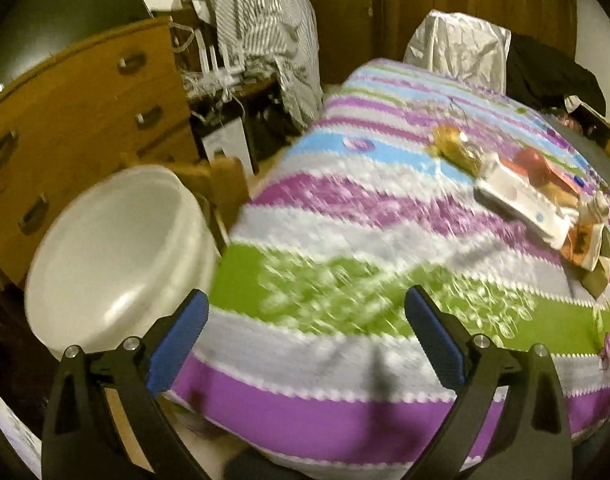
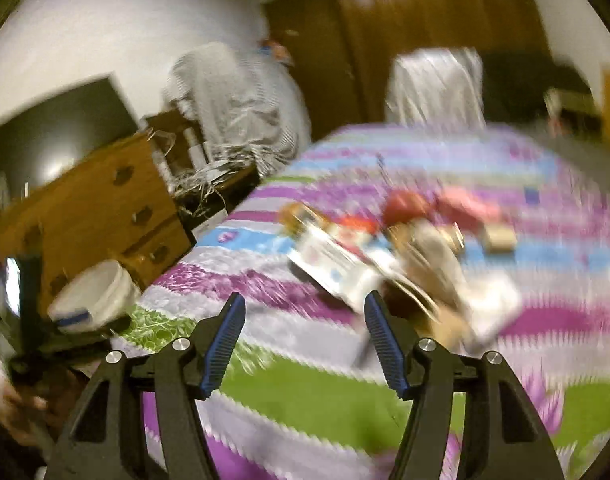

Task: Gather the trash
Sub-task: 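Grasp the white tissue with the right tool while the left tool grasps the white medicine box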

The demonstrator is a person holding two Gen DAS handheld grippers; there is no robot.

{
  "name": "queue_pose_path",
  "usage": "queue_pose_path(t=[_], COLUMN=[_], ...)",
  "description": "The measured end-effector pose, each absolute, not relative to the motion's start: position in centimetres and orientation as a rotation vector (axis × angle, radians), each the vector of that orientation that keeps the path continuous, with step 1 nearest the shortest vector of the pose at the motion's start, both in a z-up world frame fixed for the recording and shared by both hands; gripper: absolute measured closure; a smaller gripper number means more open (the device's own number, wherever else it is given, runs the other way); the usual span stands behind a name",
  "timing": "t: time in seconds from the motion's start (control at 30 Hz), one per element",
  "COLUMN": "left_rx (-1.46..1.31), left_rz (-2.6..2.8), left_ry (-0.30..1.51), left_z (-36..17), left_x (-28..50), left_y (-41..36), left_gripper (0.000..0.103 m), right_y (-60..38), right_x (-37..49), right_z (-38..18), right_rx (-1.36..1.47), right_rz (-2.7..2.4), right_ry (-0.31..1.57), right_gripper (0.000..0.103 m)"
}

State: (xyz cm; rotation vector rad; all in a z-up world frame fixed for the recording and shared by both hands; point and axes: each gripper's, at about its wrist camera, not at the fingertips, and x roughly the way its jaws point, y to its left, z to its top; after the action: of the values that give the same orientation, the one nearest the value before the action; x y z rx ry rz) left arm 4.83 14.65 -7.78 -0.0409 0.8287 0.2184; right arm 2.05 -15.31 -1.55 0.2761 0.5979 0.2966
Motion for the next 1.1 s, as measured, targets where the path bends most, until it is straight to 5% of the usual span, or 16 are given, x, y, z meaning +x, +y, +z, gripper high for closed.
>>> queue_pose_path(t=[0.17, 0.4, 0.47, 0.53, 1.1], left_rx=[-0.027, -0.003, -0.011, -0.022, -0.234], left_rz=[0.193, 0.186, 0.187, 0.184, 0.027], left_ry=[0.876, 0.872, 0.875, 0.873, 0.947], left_z=[-9.3, -8.8, -8.7, -8.2, -8.7], left_x=[5.3, 5.7, 6.1, 6.6, 17.6], left_y=[12.0, 10.6, 10.5, 10.2, 0.6], left_gripper=[0.008, 0.008, 0.008, 0.008, 0.006], right_y=[-18.2, -17.1, -16.9, -16.7, -20.2], right_x=[2.3, 7.9, 10.0, 10.1, -3.7], right_z=[-4.3, -6.4, -7.7, -8.0, -6.0], right_rx=[0.398, 0.428, 0.47, 0.477, 0.496], right_rz=[0.323, 0.262, 0.256, 0.27, 0.431], right_ry=[0.671, 0.744, 0.788, 0.782, 0.727], right_gripper=[0.055, 0.057, 0.084, 0.095, 0.095])
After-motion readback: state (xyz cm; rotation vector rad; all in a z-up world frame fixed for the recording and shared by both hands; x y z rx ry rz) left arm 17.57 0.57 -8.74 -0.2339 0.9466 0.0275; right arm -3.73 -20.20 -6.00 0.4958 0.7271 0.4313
